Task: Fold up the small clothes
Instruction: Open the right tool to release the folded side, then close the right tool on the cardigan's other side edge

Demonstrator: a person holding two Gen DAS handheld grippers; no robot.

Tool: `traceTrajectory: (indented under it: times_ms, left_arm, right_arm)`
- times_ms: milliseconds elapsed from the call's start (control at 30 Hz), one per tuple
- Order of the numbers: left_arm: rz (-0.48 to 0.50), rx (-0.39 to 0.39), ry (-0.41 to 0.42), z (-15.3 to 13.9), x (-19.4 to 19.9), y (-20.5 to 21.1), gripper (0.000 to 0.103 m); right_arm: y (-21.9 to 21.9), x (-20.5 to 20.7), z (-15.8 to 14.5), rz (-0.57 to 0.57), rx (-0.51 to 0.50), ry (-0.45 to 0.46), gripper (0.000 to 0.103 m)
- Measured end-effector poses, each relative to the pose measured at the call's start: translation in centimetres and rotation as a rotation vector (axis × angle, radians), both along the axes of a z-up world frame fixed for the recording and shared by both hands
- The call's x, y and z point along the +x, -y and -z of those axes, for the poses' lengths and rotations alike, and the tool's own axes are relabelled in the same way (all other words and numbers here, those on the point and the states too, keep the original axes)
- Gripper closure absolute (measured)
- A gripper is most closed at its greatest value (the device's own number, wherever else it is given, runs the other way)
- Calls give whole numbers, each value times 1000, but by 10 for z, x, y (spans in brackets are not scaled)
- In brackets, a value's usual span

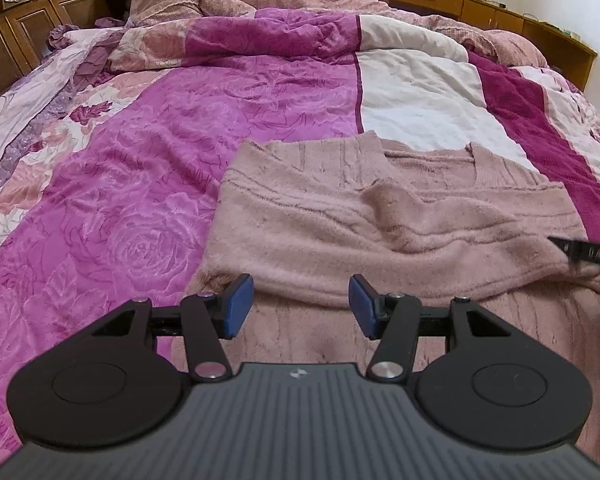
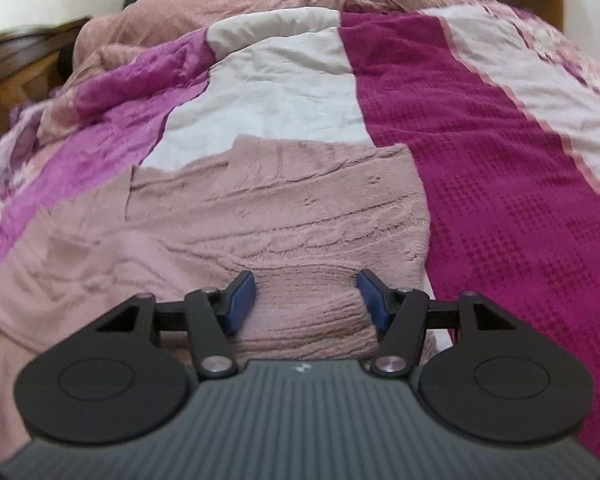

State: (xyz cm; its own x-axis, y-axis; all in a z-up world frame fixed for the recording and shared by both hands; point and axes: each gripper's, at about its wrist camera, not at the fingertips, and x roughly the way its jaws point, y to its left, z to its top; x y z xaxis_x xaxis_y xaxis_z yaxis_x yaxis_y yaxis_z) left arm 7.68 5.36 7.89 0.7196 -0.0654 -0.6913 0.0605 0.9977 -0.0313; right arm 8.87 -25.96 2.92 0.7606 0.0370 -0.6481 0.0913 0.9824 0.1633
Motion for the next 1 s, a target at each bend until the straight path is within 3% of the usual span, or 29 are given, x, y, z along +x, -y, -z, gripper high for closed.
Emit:
traceTrajectory:
  times_ms: [167,267,700,1000]
  left_arm:
    - [-18,-27,44,-7,15,-2,42]
    - [-33,-53,51,-10,21,-5,42]
    - [-58,-81,36,-2,18,-15,42]
    - [-49,-80,37,-2,19,-13,42]
  right_arm:
    - [-9,-5,-6,-20,-64,12,68]
    - [-16,-8,-7,-25,-105,21,72]
    - [-30,-15,-15,-34,-168,75,81]
    - [-19,-15,-18,-80,-5,116,73]
